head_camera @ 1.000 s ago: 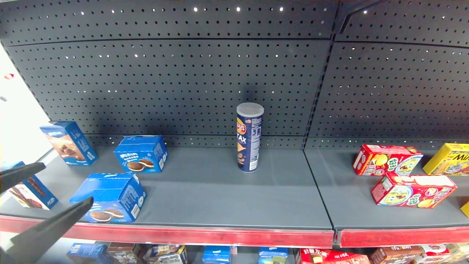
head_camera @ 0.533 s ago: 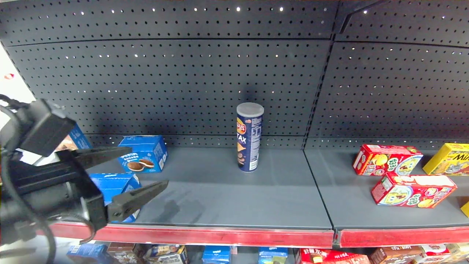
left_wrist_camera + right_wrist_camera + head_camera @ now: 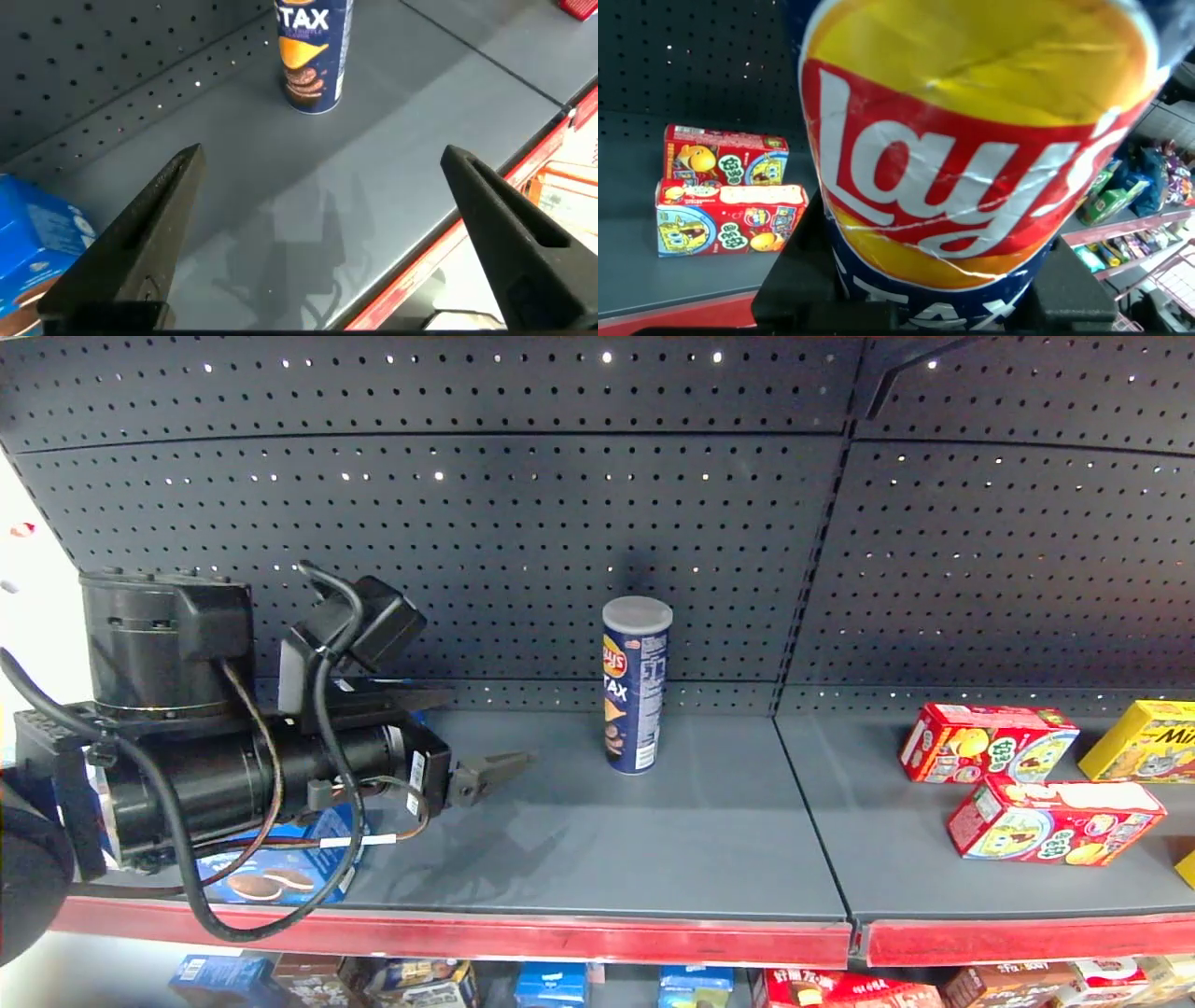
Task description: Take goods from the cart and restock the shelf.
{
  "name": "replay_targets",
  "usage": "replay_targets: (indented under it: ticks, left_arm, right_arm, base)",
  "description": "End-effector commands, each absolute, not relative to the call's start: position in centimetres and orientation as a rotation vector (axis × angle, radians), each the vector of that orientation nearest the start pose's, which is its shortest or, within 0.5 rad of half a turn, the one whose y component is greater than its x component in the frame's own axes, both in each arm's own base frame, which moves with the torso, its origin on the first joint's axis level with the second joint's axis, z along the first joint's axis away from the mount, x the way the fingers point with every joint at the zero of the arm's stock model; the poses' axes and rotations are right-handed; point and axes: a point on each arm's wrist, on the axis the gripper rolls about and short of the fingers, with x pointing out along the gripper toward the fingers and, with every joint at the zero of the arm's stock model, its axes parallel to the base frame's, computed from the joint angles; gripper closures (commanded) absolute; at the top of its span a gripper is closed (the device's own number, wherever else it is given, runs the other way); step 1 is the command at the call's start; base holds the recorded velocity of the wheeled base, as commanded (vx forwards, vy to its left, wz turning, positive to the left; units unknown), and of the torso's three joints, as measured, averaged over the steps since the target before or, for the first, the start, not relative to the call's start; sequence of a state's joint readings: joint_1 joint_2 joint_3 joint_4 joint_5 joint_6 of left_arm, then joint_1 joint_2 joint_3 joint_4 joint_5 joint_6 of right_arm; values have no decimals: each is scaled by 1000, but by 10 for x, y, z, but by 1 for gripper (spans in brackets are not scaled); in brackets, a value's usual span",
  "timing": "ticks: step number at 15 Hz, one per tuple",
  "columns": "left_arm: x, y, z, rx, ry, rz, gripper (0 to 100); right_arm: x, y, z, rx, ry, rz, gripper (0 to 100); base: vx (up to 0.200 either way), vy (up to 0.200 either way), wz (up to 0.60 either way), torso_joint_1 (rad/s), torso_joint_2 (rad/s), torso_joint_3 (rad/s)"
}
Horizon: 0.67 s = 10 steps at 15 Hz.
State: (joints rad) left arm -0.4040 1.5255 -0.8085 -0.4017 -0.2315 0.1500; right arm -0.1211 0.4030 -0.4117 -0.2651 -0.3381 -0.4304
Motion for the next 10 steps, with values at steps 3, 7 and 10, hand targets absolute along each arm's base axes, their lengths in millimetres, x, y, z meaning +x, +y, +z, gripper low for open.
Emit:
replay_targets:
  ticks: [3,7,10]
  left_arm:
    - [246,-111,206,172,277,-655,0]
    - [248,-109,207,169,275,-644,0]
    - [249,-108,208,166,271,-643,0]
  right_arm:
    - [-5,-7,221,-391,-168,-507,100]
    - [-7,-7,217,-391,-169,-508,100]
    - [-10,-6,210,-395,-171,-504,100]
  base:
    - [0,0,0,0,0,0]
    - [0,0,0,0,0,0]
    - [0,0,0,0,0,0]
